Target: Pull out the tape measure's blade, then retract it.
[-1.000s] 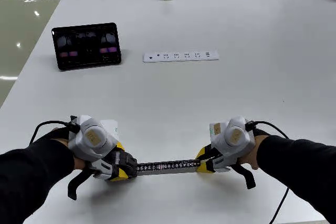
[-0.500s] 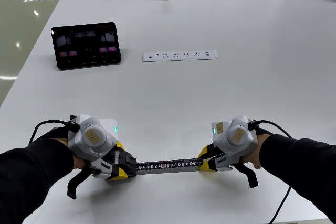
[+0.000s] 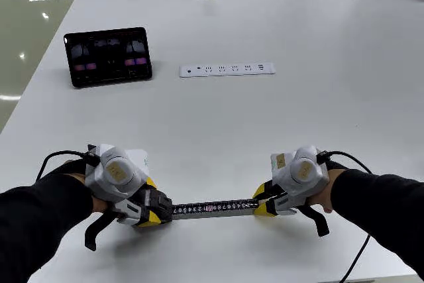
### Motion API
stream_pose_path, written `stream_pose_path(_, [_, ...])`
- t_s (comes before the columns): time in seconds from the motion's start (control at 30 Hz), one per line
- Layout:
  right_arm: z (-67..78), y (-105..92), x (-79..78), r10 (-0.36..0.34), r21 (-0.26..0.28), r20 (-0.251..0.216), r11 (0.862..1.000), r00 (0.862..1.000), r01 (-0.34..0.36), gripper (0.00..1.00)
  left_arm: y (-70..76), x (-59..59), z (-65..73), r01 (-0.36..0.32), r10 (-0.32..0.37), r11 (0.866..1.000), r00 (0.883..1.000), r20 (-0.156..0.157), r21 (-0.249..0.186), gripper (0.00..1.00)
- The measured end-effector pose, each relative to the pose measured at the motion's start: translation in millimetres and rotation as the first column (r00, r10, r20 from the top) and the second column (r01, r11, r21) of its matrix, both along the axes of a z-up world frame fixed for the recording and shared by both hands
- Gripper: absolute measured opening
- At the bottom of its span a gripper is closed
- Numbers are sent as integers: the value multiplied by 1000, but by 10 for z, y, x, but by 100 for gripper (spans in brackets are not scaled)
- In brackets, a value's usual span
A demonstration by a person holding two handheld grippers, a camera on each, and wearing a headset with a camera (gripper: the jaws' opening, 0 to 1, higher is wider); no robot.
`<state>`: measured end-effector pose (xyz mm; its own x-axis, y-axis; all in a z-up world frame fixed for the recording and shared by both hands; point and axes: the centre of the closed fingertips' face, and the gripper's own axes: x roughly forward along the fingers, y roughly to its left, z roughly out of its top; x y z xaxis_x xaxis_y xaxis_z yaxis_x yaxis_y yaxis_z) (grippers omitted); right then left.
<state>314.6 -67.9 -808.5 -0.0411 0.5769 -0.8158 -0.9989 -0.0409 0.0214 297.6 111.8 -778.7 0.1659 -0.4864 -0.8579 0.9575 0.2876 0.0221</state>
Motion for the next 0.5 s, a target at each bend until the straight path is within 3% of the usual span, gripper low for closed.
stream_pose_path(0.5, [-9, -101, 15, -5, -1, 7, 1000, 1000, 5, 9, 1, -2, -1, -1, 1, 1000, 1000, 2, -1, 34])
